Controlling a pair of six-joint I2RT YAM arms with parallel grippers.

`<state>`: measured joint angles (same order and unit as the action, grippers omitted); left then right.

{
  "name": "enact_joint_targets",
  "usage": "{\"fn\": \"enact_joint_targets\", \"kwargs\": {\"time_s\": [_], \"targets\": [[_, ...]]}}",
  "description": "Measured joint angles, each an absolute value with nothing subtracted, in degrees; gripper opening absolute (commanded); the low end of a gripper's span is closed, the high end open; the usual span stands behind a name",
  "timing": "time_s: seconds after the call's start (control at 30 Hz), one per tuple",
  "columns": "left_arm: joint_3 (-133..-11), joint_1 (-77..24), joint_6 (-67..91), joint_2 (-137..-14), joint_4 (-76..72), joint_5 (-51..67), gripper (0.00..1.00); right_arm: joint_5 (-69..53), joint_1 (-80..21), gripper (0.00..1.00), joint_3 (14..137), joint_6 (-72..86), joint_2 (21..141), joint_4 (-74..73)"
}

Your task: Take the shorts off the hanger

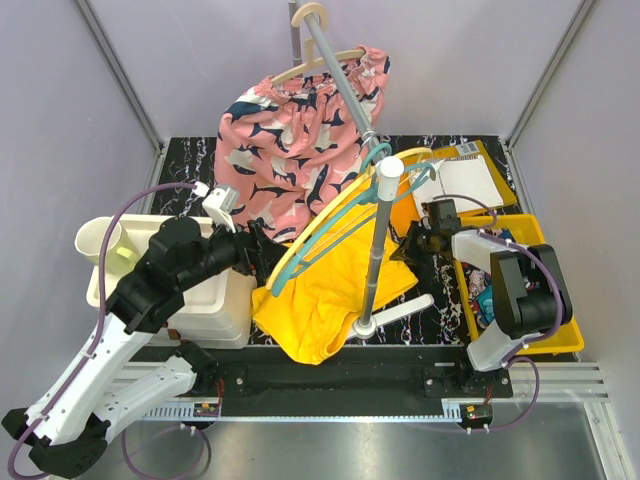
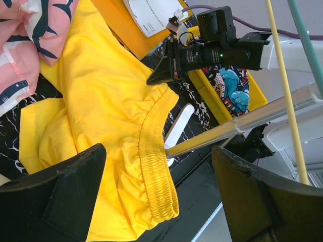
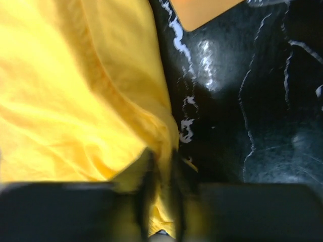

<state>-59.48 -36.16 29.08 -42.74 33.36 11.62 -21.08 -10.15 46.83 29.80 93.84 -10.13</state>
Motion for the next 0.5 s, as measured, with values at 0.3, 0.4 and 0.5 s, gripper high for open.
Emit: {"fn": "enact_joint_targets", "kwargs": {"time_s": [0.3, 0.4, 0.5], "targets": [[-59.55, -36.16, 29.65, -42.72, 33.47, 11.68, 0.89, -22.28, -10.2, 0.0, 48.77, 34.17, 78.63, -19.07], [-59.79, -36.16, 29.82, -42.74, 33.91, 11.68, 0.89, -16.14, -9.82, 0.0, 55.86, 36.01, 70.3, -26.63], [-60.18, -36.16, 29.85, -42.68, 34.22, 11.66, 0.89, -14.11, -4.27, 0.0, 63.55, 36.62, 64.64, -31.22]]}}
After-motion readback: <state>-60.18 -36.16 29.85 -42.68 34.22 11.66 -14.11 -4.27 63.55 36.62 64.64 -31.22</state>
